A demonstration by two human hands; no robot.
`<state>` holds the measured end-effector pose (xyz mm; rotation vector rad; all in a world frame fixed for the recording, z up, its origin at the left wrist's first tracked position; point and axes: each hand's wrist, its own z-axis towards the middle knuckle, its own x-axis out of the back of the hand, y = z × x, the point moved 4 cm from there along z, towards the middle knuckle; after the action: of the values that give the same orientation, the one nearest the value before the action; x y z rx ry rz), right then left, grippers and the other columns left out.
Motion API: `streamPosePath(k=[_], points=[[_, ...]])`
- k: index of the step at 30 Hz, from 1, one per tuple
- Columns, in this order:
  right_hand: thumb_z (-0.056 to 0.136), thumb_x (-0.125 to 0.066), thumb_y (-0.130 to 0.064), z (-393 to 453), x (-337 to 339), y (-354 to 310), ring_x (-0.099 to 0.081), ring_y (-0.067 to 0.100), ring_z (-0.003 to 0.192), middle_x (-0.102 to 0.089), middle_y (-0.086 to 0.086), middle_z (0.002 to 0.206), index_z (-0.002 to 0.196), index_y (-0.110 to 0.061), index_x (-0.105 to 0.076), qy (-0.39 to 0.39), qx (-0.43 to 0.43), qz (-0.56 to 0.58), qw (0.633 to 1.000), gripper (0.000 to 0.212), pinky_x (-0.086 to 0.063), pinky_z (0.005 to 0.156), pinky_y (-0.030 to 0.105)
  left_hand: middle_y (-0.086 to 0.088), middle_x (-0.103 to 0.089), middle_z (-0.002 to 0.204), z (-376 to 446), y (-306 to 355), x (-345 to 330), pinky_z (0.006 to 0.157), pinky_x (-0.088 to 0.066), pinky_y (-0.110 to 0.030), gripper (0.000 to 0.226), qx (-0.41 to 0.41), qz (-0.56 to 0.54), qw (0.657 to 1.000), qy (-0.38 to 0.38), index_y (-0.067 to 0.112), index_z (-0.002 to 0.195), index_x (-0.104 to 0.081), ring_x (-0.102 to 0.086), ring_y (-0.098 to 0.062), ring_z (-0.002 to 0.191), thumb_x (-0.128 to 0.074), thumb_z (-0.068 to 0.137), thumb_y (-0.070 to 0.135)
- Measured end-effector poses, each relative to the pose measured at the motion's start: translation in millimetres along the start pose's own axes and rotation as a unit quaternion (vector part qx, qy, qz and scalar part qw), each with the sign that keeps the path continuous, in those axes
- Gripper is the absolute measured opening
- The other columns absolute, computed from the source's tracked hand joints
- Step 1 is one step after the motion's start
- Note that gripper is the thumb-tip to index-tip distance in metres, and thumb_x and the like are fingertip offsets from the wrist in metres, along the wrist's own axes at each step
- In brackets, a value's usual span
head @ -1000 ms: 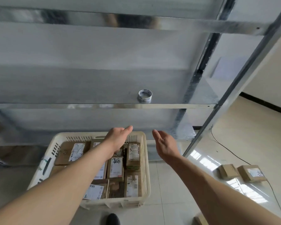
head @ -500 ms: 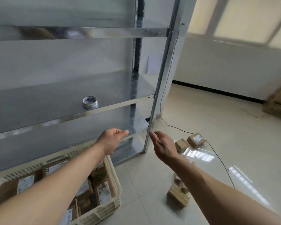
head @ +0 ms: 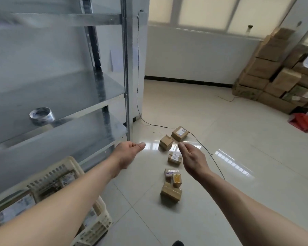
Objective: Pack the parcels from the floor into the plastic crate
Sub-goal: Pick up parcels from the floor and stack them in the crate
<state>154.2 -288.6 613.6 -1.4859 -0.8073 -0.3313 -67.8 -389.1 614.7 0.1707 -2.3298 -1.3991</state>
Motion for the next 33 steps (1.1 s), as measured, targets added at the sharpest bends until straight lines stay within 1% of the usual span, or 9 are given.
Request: streamPosePath(k=[2, 5, 10, 13, 16, 20, 22, 28, 33], points=[[0.107, -0.04, -0.044, 7.0, 14.6, 14.5, -0.059, 0.016, 0.092, -0.068, 0.004, 0.109, 0.12, -0.015, -0.069, 0.009, -0.01, 0.001, 1.0, 0.043, -0.039, 0.077, 0.029, -0.005, -0.051, 0.093, 8.9, 7.9, -17.0, 0.062, -0.035, -0.028, 0.043, -0.002, 0.008, 1.0, -0.012, 0.009, 0.101, -0.062, -0.045, -0.02, 0.081, -0.06, 0.092, 0.051], [0.106, -0.04, -0.045, 22.8, 37.3, 38.8, -0.057, 0.021, 0.099, -0.067, 0.004, 0.107, 0.116, -0.014, -0.069, 0.024, -0.02, 0.001, 1.0, 0.043, -0.036, 0.078, 0.03, -0.006, -0.049, 0.092, 26.3, 20.1, -44.2, 0.063, -0.034, -0.029, 0.04, -0.002, 0.021, 0.999, -0.025, 0.014, 0.099, -0.06, -0.043, -0.02, 0.081, -0.06, 0.091, 0.053], [0.107, -0.039, -0.043, 61.5, 78.4, 79.6, -0.055, 0.022, 0.099, -0.063, 0.001, 0.104, 0.119, -0.012, -0.067, 0.028, -0.035, 0.016, 0.999, 0.044, -0.037, 0.08, 0.033, -0.007, -0.05, 0.094, 58.8, 46.6, -92.1, 0.067, -0.036, -0.032, 0.05, 0.003, 0.039, 0.999, -0.013, 0.004, 0.103, -0.06, -0.044, -0.021, 0.082, -0.06, 0.091, 0.052], [0.107, -0.039, -0.043, 88.4, 105.1, 100.8, -0.055, 0.024, 0.094, -0.063, 0.002, 0.096, 0.104, -0.016, -0.066, 0.029, -0.04, 0.023, 0.999, 0.039, -0.036, 0.074, 0.034, -0.007, -0.054, 0.097, 77.5, 64.2, -122.1, 0.068, -0.04, -0.031, 0.046, 0.007, 0.046, 0.999, -0.005, 0.008, 0.103, -0.063, -0.047, -0.022, 0.083, -0.059, 0.091, 0.052], [0.107, -0.04, -0.043, 114.3, 129.1, 116.4, -0.052, 0.023, 0.091, -0.059, 0.001, 0.092, 0.104, -0.014, -0.065, 0.02, -0.045, 0.017, 0.999, 0.04, -0.033, 0.069, 0.034, -0.009, -0.058, 0.101, 91.8, 80.4, -151.3, 0.066, -0.041, -0.03, 0.038, 0.014, 0.038, 0.999, -0.002, 0.015, 0.099, -0.064, -0.05, -0.023, 0.086, -0.059, 0.091, 0.052], [0.106, -0.041, -0.044, 143.4, 152.2, 131.2, -0.049, 0.022, 0.086, -0.049, -0.008, 0.077, 0.083, -0.024, -0.05, 0.018, -0.046, 0.016, 0.999, 0.032, -0.034, 0.063, 0.028, -0.007, -0.055, 0.095, 110.2, 96.9, -184.1, 0.064, -0.037, -0.029, 0.037, 0.016, 0.032, 0.999, 0.002, 0.016, 0.095, -0.064, -0.047, -0.021, 0.082, -0.06, 0.091, 0.053], [0.106, -0.041, -0.044, 154.8, 158.4, 137.9, -0.048, 0.022, 0.084, -0.048, -0.008, 0.075, 0.075, -0.029, -0.045, 0.016, -0.046, 0.023, 0.999, 0.035, -0.034, 0.065, 0.034, -0.007, -0.053, 0.093, 119.2, 101.2, -195.4, 0.062, -0.035, -0.029, 0.039, 0.024, 0.031, 0.999, 0.004, 0.015, 0.095, -0.064, -0.045, -0.021, 0.081, -0.06, 0.091, 0.053], [0.106, -0.042, -0.045, 188.9, 168.4, 156.5, -0.052, 0.023, 0.087, -0.053, -0.007, 0.078, 0.082, -0.027, -0.052, 0.005, -0.063, 0.033, 0.997, 0.032, -0.035, 0.073, 0.034, -0.006, -0.058, 0.098, 150.9, 115.1, -214.5, 0.066, -0.039, -0.029, 0.036, 0.036, 0.024, 0.999, 0.012, 0.018, 0.098, -0.066, -0.05, -0.022, 0.086, -0.061, 0.09, 0.053], [0.106, -0.042, -0.044, 227.3, 165.2, 157.9, -0.055, 0.022, 0.093, -0.06, -0.002, 0.091, 0.093, -0.023, -0.059, 0.0, -0.06, 0.037, 0.997, 0.029, -0.037, 0.077, 0.033, -0.006, -0.057, 0.097, 190.8, 123.6, -219.1, 0.066, -0.04, -0.03, 0.032, 0.041, 0.02, 0.999, 0.009, 0.02, 0.096, -0.065, -0.051, -0.023, 0.087, -0.061, 0.091, 0.052]])
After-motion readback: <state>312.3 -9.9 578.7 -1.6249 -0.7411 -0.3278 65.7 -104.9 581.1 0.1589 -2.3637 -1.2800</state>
